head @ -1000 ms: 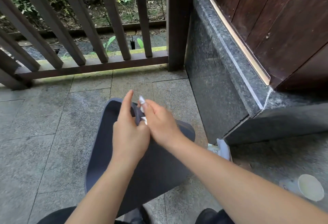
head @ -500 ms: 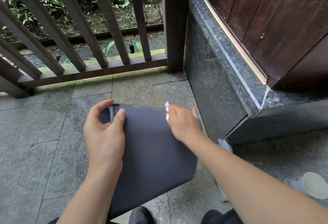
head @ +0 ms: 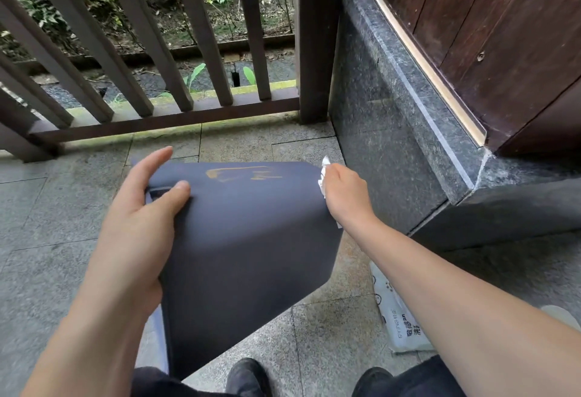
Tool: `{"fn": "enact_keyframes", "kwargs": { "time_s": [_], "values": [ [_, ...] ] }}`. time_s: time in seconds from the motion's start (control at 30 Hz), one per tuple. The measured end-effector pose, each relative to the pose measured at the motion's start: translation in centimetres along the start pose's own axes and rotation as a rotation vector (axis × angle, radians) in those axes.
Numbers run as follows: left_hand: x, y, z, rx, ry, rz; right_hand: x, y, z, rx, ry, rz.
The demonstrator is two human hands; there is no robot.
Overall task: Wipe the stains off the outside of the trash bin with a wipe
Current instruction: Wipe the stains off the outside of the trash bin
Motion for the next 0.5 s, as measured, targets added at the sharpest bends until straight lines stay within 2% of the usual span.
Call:
{"fn": "enact_keyframes", "kwargs": {
  "time_s": [0.1,0.23,0.33,0.5],
  "values": [
    [0.6,0.1,0.0,-0.142,0.068,0.096,-0.2,-0.2,1.5,0.007,-0.052,0.038],
    [1.3,0.5,0.1,-0.187,-0.030,0.123,-0.5,-0.4,1.9,-0.046,-0.053,0.067],
    [0.0,0.6,-0.8,-0.155,-0.048,0.006,-0.3,0.1,1.6,-0.089,0.037,0.079],
    [-2.0,-0.1,-3.8,0.078,0.075,-0.242,-1.2,1.9,-1.1,-0.154,0.167,0.099]
  ]
}}
Point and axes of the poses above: each hand's wrist, its own x-axis towards the middle knuckle, its own z-axis out of the back of the hand, y = z × x, the point moved 5 cm from there along x, towards the middle knuckle, and after that the axes turned 1 degree about -z, right-handed, at the moved point
